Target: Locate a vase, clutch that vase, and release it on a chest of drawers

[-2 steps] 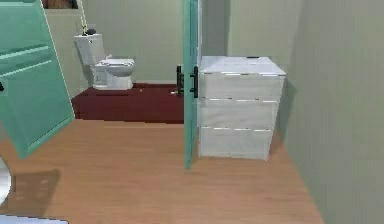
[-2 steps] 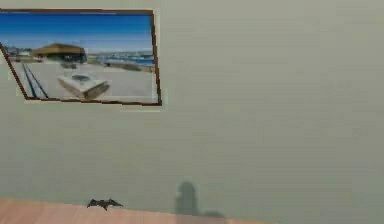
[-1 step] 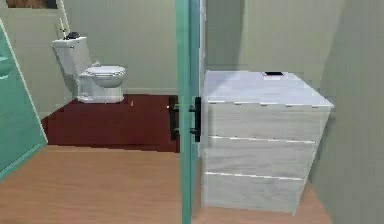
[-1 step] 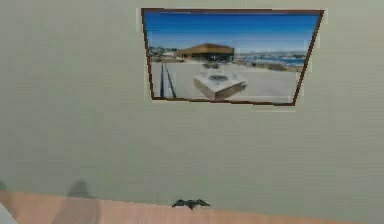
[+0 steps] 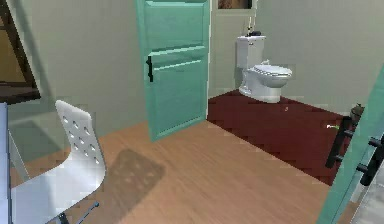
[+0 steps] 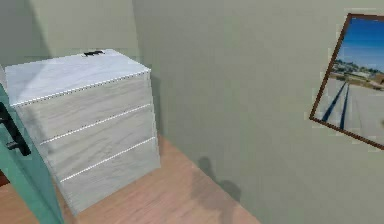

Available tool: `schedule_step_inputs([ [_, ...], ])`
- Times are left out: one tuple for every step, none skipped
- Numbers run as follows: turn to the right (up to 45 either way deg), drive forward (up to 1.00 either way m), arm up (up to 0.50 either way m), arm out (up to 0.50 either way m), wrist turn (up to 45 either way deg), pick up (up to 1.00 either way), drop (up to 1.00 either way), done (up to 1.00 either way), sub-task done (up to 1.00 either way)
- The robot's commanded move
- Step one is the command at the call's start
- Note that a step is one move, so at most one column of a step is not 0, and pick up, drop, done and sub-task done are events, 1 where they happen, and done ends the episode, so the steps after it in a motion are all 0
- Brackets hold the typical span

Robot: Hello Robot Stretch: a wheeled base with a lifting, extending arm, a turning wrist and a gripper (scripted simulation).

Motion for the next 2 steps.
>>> schedule_step_inputs([
  [-3.0, 0.00, 0.00, 0.00, 0.0, 0.00, 0.00, 0.00, 0.00],
  [45.0, 0.00, 0.00, 0.00, 0.0, 0.00, 0.00, 0.00, 0.00],
])
